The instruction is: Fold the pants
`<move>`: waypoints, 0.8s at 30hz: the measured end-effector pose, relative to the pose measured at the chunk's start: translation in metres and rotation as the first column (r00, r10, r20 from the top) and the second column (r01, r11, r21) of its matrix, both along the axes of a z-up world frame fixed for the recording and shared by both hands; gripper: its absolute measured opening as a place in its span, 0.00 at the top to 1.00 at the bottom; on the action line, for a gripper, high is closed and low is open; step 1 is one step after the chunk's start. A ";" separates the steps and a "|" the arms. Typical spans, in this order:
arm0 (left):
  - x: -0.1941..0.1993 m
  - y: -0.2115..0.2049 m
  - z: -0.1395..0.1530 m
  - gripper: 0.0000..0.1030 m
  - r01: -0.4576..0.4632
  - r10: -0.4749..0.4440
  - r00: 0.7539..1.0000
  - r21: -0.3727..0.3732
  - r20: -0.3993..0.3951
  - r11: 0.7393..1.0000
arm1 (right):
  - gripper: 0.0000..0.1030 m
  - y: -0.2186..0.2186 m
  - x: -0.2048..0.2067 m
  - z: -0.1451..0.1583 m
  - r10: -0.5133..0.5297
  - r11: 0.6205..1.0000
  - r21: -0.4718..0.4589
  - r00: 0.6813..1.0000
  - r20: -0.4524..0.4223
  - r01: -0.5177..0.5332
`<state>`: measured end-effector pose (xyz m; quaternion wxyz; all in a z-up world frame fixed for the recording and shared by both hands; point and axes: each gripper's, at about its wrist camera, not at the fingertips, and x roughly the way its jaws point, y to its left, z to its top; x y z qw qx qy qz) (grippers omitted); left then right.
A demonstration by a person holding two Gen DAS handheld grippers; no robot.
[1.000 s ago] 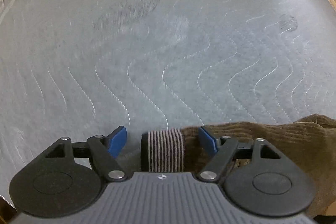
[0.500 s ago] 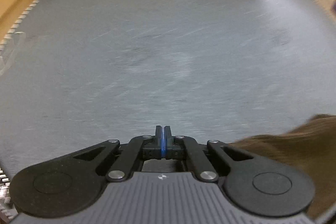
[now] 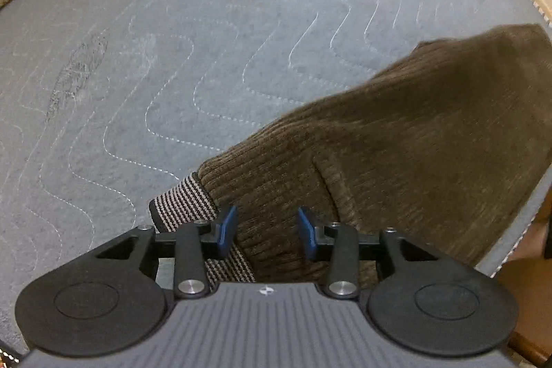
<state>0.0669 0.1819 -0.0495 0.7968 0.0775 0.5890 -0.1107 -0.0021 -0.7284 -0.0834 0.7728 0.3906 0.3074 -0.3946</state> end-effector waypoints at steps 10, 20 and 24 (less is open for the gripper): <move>-0.008 -0.011 0.016 0.50 0.082 -0.078 0.996 -0.097 0.041 0.992 | 0.57 -0.015 -0.011 -0.019 0.030 0.995 0.092 1.000 -0.001 -0.030; -0.043 -0.039 -0.025 0.44 0.342 -0.331 0.935 0.075 -0.123 0.937 | 0.88 -0.002 0.005 -0.022 0.072 0.995 0.074 0.996 -0.061 -0.068; -0.046 -0.043 -0.026 0.47 0.364 -0.345 0.927 0.131 -0.146 0.922 | 0.89 0.002 -0.003 0.007 0.003 1.000 0.012 0.999 -0.047 -0.002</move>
